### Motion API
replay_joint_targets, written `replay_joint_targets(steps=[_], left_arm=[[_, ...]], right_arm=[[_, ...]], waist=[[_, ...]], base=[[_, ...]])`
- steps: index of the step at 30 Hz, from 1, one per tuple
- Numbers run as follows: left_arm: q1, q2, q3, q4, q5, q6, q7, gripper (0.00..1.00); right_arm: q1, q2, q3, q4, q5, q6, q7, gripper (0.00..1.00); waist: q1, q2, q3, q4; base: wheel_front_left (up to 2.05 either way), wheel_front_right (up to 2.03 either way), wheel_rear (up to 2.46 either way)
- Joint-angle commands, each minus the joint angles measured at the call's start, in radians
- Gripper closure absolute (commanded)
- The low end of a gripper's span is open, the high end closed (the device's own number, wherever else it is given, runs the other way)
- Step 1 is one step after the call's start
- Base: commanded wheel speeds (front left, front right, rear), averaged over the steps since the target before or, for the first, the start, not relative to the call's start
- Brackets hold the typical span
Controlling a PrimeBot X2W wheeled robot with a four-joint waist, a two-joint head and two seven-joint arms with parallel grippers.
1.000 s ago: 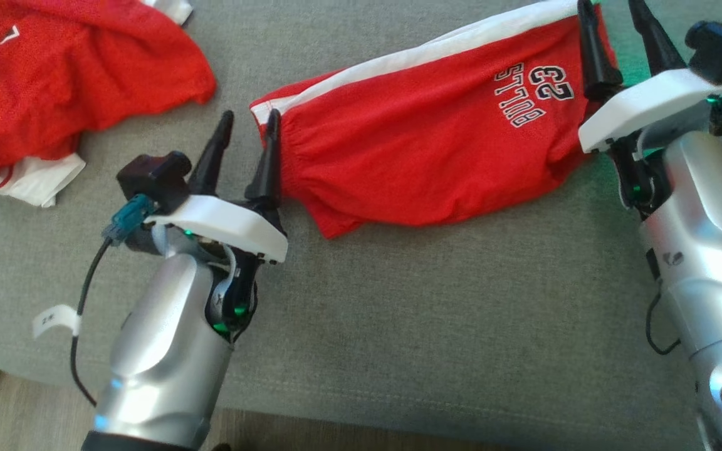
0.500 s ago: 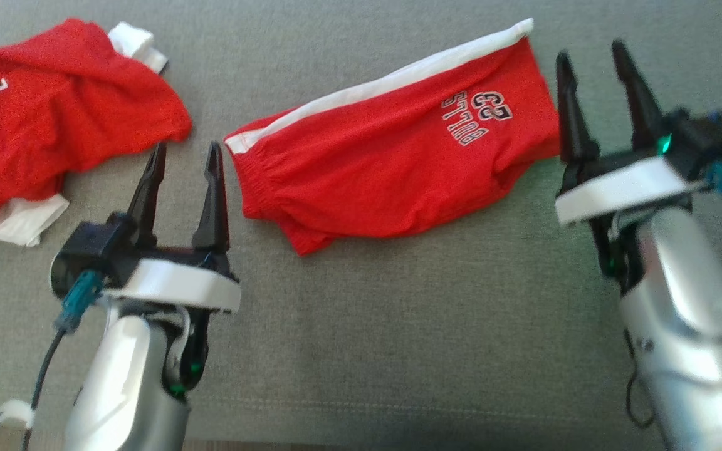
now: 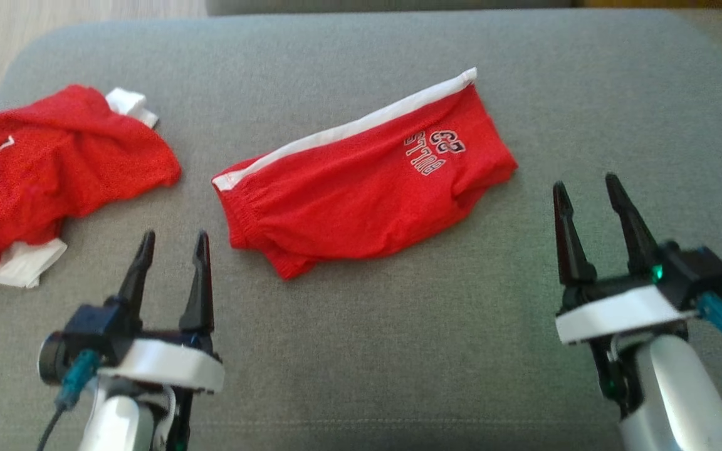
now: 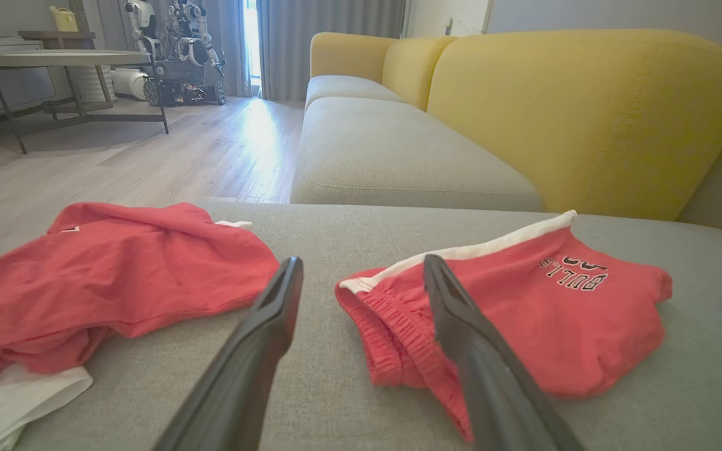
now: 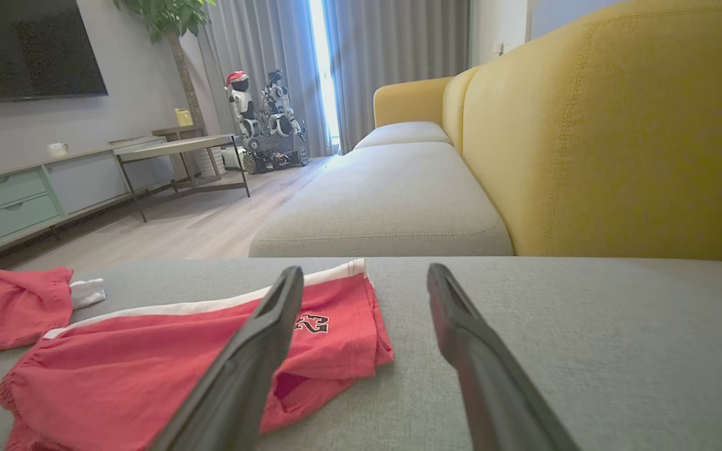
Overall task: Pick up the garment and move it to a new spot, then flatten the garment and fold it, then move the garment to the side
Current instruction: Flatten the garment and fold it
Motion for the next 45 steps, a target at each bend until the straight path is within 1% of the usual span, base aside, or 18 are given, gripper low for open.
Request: replay_joint_targets(steps=[1, 10, 15, 35, 41, 45], left_arm=[[0.002, 0.015, 0.034, -0.032, 0.006, 0.005, -0.012, 0.00], [0.057, 0.012, 0.029, -0.019, 0.017, 0.020, -0.012, 0.00], [0.064, 0.015, 0.030, -0.016, 0.011, 0.021, -0.012, 0.00], [0.033, 0.019, 0.012, 0.001, -0.004, 0.025, -0.005, 0.00], [0.002, 0.017, -0.003, 0.001, -0.005, 0.019, -0.004, 0.00], [-0.032, 0.012, -0.018, 0.003, -0.004, 0.011, -0.005, 0.00]], right_arm=[[0.016, 0.010, 0.014, -0.054, -0.008, -0.001, 0.013, 0.00], [0.135, 0.018, 0.001, -0.144, -0.018, -0.001, 0.074, 0.00], [0.161, 0.020, 0.005, -0.169, -0.009, -0.001, 0.094, 0.00], [0.147, 0.022, -0.004, -0.161, 0.002, -0.001, 0.101, 0.00], [0.118, 0.022, -0.023, -0.143, -0.004, -0.001, 0.097, 0.00], [0.060, 0.015, -0.046, -0.098, -0.009, -0.001, 0.095, 0.00]], waist=[[0.0000, -0.0001, -0.031, -0.012], [0.0000, -0.0001, -0.080, -0.012], [0.0000, -0.0001, -0.083, -0.014], [0.0000, -0.0001, -0.062, 0.000], [0.0000, -0.0001, -0.034, 0.025], [0.0000, -0.0001, -0.004, 0.055]], base=[[0.00, 0.00, 0.00], [0.00, 0.00, 0.00], [0.00, 0.00, 0.00], [0.00, 0.00, 0.00], [0.00, 0.00, 0.00], [0.00, 0.00, 0.00]])
